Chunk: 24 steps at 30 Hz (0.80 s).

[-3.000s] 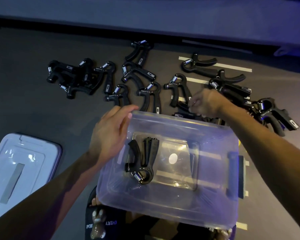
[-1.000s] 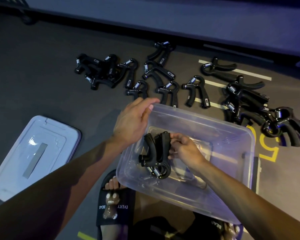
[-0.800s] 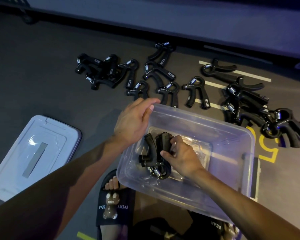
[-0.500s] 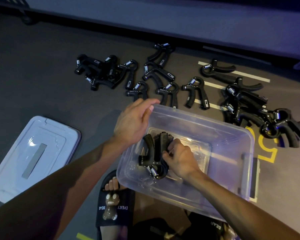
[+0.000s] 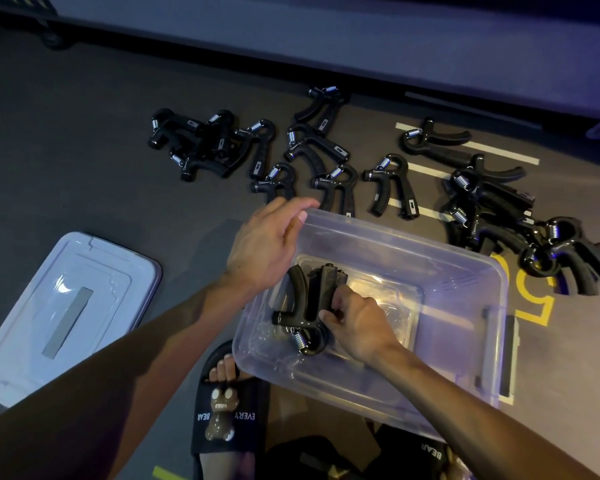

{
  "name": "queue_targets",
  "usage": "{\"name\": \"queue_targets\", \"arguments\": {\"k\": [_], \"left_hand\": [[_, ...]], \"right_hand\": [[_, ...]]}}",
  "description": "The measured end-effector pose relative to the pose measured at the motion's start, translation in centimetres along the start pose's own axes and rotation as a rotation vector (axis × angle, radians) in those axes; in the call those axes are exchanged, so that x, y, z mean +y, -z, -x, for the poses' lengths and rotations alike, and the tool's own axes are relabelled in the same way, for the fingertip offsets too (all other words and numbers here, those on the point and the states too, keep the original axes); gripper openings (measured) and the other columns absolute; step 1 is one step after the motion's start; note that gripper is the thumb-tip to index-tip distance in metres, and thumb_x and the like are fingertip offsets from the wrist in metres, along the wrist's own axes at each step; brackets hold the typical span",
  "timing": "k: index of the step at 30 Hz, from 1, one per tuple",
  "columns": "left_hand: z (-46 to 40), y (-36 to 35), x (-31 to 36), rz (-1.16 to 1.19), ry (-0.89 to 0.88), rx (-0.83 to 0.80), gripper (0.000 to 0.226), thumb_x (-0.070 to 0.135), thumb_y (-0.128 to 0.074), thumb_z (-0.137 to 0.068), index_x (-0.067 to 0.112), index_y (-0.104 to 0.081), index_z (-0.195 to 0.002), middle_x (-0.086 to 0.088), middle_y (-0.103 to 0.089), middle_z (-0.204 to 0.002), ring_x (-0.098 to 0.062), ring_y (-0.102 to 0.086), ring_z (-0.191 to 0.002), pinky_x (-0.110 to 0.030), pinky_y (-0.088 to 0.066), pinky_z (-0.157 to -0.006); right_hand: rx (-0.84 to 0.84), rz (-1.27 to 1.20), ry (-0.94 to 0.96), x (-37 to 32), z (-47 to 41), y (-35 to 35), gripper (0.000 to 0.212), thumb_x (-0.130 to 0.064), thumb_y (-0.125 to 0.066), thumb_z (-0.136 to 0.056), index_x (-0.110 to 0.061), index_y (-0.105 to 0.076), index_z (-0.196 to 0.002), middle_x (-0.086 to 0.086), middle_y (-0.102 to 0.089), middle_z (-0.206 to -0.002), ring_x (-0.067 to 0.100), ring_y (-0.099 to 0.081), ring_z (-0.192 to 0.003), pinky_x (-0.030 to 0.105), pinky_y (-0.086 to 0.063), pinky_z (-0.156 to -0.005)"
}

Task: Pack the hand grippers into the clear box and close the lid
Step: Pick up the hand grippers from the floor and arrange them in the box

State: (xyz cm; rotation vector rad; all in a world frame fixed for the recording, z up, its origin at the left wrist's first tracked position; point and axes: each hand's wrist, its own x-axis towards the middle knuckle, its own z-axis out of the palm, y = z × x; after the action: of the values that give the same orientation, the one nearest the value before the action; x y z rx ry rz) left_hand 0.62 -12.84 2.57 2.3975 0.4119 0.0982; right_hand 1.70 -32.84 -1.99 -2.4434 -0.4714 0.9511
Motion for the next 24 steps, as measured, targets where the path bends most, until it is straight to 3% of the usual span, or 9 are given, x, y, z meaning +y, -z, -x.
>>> {"name": "queue_targets", "arguments": {"k": [8,13,20,24], "left_hand": [[0.0,0.0,0.1,0.001,0.008,0.0,0.035,0.037,-0.036,-0.106,0.038,-0.058,-0.133,0.007,-0.062,-0.108,-0.018,-0.059,-0.106,-0.04,-0.05,-0.089],[0.0,0.0,0.2,0.004,0.005,0.002,0.035,0.037,-0.037,-0.106,0.037,-0.059,-0.133,0.006,-0.061,-0.106,-0.019,-0.059,-0.104,-0.039,-0.05,-0.089],[0.1,0.0,0.1,0.012,0.004,0.007,0.034,0.036,-0.038,-0.107,0.036,-0.06,-0.132,0.007,-0.062,-0.105,-0.017,-0.06,-0.103,-0.039,-0.05,-0.088],[0.1,0.0,0.1,0.019,0.005,0.011,0.034,0.036,-0.038,-0.107,0.036,-0.06,-0.132,0.008,-0.062,-0.106,-0.017,-0.06,-0.104,-0.039,-0.051,-0.087]], "right_hand": [[0.024,0.015,0.001,-0.9,0.3,-1.2,0.034,-0.03,-0.061,-0.093,-0.007,-0.05,-0.115,0.019,-0.07,-0.105,0.038,-0.066,-0.099,0.033,-0.048,-0.073],[0.019,-0.023,-0.006,-0.3,0.6,-1.1,0.037,-0.035,-0.066,-0.089,-0.01,-0.049,-0.111,0.015,-0.071,-0.101,0.035,-0.067,-0.096,0.036,-0.053,-0.075],[-0.15,-0.087,-0.088,0.5,0.0,-0.1,0.032,-0.033,-0.076,-0.079,-0.016,-0.059,-0.1,0.002,-0.072,-0.097,0.022,-0.068,-0.093,0.031,-0.053,-0.077],[-0.264,0.113,-0.099,0.7,0.5,-1.0,0.029,-0.041,-0.07,-0.081,-0.02,-0.06,-0.097,0.004,-0.066,-0.098,0.025,-0.065,-0.091,0.027,-0.043,-0.066]]}}
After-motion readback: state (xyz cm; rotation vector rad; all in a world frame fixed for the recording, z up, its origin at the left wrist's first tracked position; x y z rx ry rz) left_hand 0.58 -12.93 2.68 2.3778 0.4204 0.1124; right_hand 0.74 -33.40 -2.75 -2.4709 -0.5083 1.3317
